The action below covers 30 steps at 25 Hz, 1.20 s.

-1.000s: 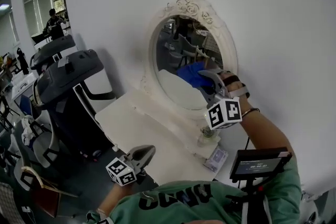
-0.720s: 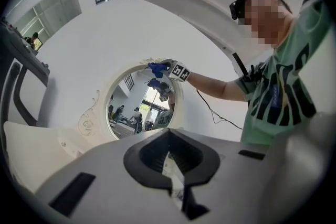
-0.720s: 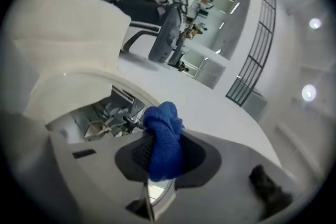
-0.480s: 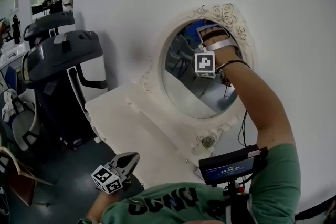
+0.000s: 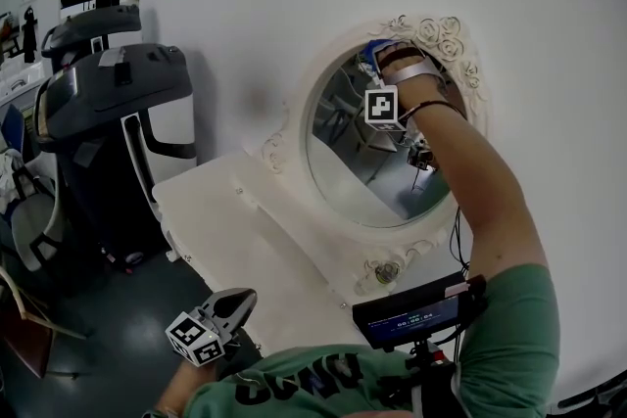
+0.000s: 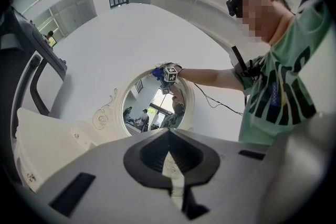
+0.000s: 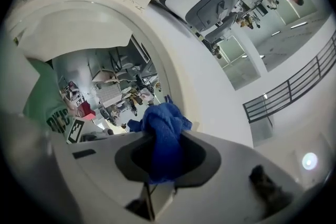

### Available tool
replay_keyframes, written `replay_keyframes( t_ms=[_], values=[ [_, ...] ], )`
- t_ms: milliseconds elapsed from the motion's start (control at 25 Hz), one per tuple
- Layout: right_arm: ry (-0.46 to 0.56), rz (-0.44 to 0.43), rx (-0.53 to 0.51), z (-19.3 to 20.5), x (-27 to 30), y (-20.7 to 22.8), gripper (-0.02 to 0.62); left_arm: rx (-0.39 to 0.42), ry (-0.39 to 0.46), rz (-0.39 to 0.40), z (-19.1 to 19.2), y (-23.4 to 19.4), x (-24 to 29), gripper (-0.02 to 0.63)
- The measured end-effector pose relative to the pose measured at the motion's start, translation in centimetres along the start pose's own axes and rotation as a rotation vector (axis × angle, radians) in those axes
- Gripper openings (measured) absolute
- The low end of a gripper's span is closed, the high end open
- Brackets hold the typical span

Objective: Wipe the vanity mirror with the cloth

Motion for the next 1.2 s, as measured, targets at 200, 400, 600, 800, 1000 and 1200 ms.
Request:
replay_keyframes(
  t_ms=[200, 400, 600, 800, 1000, 1200],
  values=[
    [-0.005, -0.044, 0.033, 0.5, -0.1, 0.1, 0.071, -0.005, -0.003, 0.002, 0.0, 0.1, 0.0, 0.006],
    [-0.060, -0.100, 0.066, 2.8, -1.4, -0.8, 0.071, 0.005, -0.010, 0.022, 0.1, 1.0, 0.8, 0.006],
    [-0.123, -0.172, 0.071, 6.5, -4.5, -3.5, 0.071, 0.010, -0.018, 0.052, 0.1, 2.5, 1.7, 0.006],
    [-0.166, -0.265, 0.015, 9.4, -9.2, -8.2, 0.071, 0.028, -0.028, 0.103, -0.3, 4.7, 2.9, 0.006],
    [-0.128, -0.320, -0.002, 10.0, -13.0, -12.4, 0.071, 0.032, -0.045, 0.135, -0.2, 6.8, 3.6, 0.006],
    [-0.119, -0.329, 0.025, 9.6, -13.5, -13.0, 0.071, 0.044, -0.041, 0.139, -0.4, 7.6, 3.4, 0.006]
  ],
)
Point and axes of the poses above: the fingertips, and each gripper's own axes: x forward along the fingers, y to its right, z out of its underside, the point moved 2 cm from there along -x, backward along the fingers, and after that the axes turned 1 degree about -y, right-handed, at the moved point
